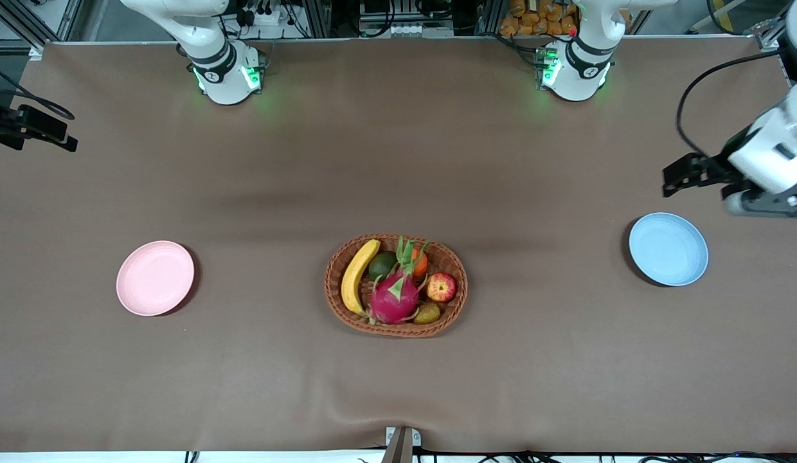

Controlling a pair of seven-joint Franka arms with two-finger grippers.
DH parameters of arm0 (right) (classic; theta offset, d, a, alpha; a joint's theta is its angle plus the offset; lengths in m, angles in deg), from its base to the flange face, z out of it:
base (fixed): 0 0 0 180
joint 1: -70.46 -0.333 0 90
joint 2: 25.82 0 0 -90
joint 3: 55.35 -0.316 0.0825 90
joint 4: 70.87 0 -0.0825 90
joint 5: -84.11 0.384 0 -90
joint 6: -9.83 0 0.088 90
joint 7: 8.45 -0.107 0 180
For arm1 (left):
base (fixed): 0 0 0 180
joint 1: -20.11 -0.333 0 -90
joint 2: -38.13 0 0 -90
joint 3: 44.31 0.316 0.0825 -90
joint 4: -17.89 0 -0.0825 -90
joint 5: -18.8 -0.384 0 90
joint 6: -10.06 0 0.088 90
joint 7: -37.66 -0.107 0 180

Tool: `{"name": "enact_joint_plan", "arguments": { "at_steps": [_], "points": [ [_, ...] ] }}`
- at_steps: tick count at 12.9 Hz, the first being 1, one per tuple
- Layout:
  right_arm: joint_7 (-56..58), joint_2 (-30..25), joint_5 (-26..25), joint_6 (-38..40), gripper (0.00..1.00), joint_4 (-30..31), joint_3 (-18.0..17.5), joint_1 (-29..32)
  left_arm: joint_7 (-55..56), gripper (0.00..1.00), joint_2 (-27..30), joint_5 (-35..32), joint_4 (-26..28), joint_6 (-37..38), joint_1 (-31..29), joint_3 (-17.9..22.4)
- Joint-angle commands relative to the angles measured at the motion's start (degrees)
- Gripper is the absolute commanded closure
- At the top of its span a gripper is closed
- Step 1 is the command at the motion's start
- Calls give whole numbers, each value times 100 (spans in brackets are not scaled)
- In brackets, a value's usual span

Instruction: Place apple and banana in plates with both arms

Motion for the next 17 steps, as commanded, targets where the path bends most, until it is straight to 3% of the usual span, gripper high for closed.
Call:
{"name": "enact_joint_plan", "arguments": {
  "at_steps": [1, 7, 14, 17],
  "points": [
    [97, 52, 60, 100, 0, -99, -51, 114, 173, 0, -567, -73, -484, 13, 158, -27],
    [97, 70, 78, 91, 0, -73, -51, 106, 894, 0, -1350, -82, -616, -795, 1009, -19],
    [97, 79, 78, 91, 0, -64, -51, 106, 1878, 0, -2492, -91, -766, -2227, 1897, 16],
    [97, 79, 78, 91, 0, -64, -51, 106, 1887, 0, -2765, -73, -766, -2500, 1933, -1]
  ]
}}
